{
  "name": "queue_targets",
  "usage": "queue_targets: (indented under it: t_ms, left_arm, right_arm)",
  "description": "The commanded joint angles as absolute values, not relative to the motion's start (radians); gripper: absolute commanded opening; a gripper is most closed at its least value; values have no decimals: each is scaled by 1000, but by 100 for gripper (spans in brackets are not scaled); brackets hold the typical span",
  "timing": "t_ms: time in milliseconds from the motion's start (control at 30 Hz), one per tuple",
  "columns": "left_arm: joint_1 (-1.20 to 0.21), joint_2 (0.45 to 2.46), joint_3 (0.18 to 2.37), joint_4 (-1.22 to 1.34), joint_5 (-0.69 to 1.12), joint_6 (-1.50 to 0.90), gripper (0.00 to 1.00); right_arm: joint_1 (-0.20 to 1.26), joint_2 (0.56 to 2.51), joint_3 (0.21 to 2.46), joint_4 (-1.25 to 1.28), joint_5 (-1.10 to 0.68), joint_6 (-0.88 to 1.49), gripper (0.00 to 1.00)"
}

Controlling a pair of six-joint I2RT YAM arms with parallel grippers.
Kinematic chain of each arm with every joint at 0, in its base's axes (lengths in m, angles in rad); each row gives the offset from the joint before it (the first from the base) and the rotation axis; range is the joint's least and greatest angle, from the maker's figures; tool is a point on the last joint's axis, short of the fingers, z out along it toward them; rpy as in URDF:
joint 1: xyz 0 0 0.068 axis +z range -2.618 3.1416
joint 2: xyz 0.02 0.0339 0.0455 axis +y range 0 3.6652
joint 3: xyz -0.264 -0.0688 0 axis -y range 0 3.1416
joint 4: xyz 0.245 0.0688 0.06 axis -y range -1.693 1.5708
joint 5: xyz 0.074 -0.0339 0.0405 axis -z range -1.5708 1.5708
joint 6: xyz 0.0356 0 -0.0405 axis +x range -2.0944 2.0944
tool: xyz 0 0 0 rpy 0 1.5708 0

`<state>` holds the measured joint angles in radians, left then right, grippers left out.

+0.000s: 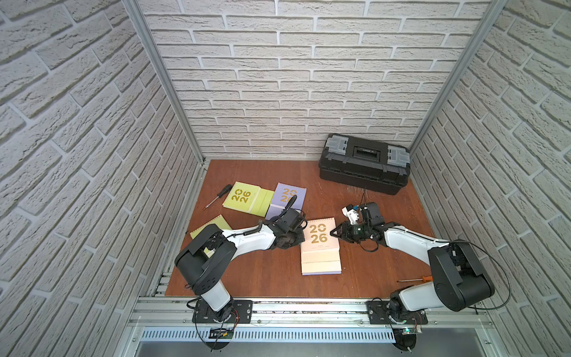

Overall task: Stack the calendars
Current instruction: Place the calendar at the calendar.

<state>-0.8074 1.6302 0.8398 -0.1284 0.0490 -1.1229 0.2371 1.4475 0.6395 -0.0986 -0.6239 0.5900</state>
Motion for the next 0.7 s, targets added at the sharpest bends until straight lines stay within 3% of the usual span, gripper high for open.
queue_targets:
  t_ms: [0,667]
  left_arm:
    - [-813,1640,861,-113,47,-1133,0]
    - [-727,1595,860,-205,25,-1065,0]
  right_arm:
    - [225,1414,669,-114,-611,556,29]
    - [254,1367,798,-299,-375,530,30]
